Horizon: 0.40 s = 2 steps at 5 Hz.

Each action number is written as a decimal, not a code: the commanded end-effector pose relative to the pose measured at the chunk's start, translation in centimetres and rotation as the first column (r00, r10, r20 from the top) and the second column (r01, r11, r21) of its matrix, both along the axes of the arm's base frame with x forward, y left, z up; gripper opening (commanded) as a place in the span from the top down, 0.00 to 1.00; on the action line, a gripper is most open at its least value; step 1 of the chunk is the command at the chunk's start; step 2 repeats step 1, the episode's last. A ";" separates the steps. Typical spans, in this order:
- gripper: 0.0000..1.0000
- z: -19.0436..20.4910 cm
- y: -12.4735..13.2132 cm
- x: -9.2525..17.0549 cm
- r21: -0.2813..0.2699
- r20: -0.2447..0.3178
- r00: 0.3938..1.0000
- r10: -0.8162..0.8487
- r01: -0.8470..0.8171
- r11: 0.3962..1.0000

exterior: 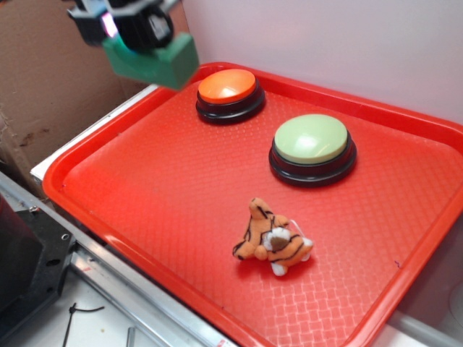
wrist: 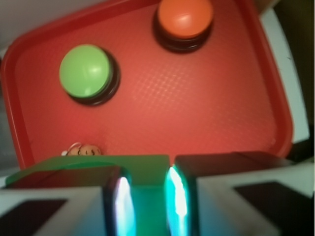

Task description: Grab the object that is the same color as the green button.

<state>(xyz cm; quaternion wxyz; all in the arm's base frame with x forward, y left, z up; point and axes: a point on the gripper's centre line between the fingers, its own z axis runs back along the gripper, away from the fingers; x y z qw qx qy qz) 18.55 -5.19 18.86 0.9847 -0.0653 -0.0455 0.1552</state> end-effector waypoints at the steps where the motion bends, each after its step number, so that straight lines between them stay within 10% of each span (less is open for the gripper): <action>1: 1.00 2.3 1.4 0.3 0.017 0.059 0.998 -0.028 0.027 0.999; 2: 1.00 2.3 1.4 0.3 0.017 0.059 0.998 -0.028 0.027 0.999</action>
